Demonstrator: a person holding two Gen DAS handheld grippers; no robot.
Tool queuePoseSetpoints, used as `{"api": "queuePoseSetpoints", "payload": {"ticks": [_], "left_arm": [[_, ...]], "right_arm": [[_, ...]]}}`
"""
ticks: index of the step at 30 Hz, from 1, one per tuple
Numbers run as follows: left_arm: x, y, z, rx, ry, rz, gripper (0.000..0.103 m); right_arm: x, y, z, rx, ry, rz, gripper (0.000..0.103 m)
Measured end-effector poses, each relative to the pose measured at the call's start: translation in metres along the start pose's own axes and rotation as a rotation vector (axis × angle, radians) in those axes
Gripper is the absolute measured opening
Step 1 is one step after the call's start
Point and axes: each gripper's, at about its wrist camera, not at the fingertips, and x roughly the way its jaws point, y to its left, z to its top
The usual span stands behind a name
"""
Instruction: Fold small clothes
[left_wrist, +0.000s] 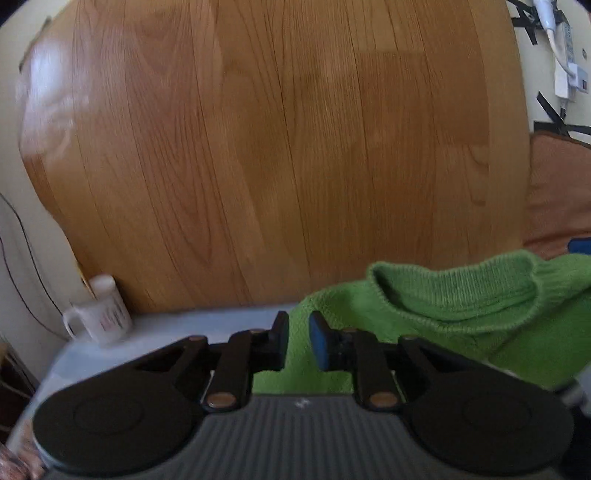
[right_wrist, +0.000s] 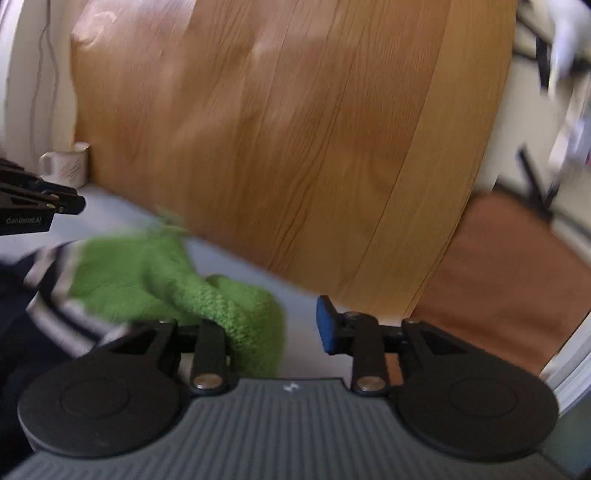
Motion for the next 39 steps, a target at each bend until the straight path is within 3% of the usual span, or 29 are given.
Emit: {"api": "queuePoseSetpoints", "payload": {"ticks": [4,6,7,8,12,16,18,20,22,25,27,28,29,31,32,35,39], "left_arm": [[-0.047,0.026,-0.063,-0.036,-0.029,-0.074,0.017],[-0.076,0.033,-0.096,-0.043,-0.009,-0.135,0.025],[-0.089,0.035,-0.111,-0.043,0.012,-0.163,0.035],[-0.1,0.036,-0.125,-0.043,0.037,-0.197,0.044],[-0.124,0.036,-0.165,-0.101,0.157,-0.31,0.053],[-0.13,0.03,-0.167,-0.157,0.211,-0.323,0.054],[-0.132,0.02,-0.166,-0.152,0.204,-0.314,0.054],[-0.13,0.015,-0.164,-0.154,0.203,-0.31,0.056],[-0.132,0.013,-0.164,-0.152,0.207,-0.297,0.057],[-0.136,0.015,-0.164,-0.173,0.203,-0.303,0.057],[-0.139,0.018,-0.165,-0.187,0.196,-0.319,0.058],[-0.14,0.018,-0.166,-0.193,0.2,-0.327,0.059],[-0.139,0.018,-0.167,-0.194,0.206,-0.332,0.06],[-0.138,0.015,-0.166,-0.181,0.208,-0.332,0.062],[-0.138,0.013,-0.165,-0.172,0.205,-0.335,0.062],[-0.141,0.011,-0.165,-0.166,0.204,-0.351,0.063],[-0.143,0.013,-0.168,-0.195,0.221,-0.374,0.063]], "right_arm": [[-0.049,-0.004,-0.05,0.105,0.002,0.161,0.036],[-0.069,-0.004,-0.068,0.187,0.015,0.229,0.045],[-0.077,-0.006,-0.073,0.222,0.019,0.253,0.051],[-0.085,-0.005,-0.078,0.242,0.017,0.272,0.054],[-0.086,-0.004,-0.089,0.254,0.006,0.268,0.056],[-0.076,-0.005,-0.073,0.26,-0.02,0.263,0.057],[-0.071,-0.007,-0.054,0.189,-0.072,0.2,0.068],[-0.06,-0.02,-0.01,0.136,-0.175,0.085,0.084],[-0.045,-0.045,0.032,0.232,-0.21,0.009,0.085],[-0.051,-0.075,0.063,0.44,-0.306,0.103,0.089],[-0.06,-0.088,0.064,0.551,-0.378,0.282,0.096],[-0.06,-0.093,0.062,0.596,-0.375,0.367,0.101],[-0.054,-0.091,0.063,0.594,-0.317,0.394,0.102],[-0.045,-0.07,0.068,0.442,-0.181,0.219,0.097],[-0.047,-0.062,0.063,0.38,-0.18,0.155,0.094],[-0.064,-0.06,0.042,0.363,-0.169,0.214,0.094],[-0.082,-0.043,-0.006,0.282,-0.063,0.22,0.093]]}}
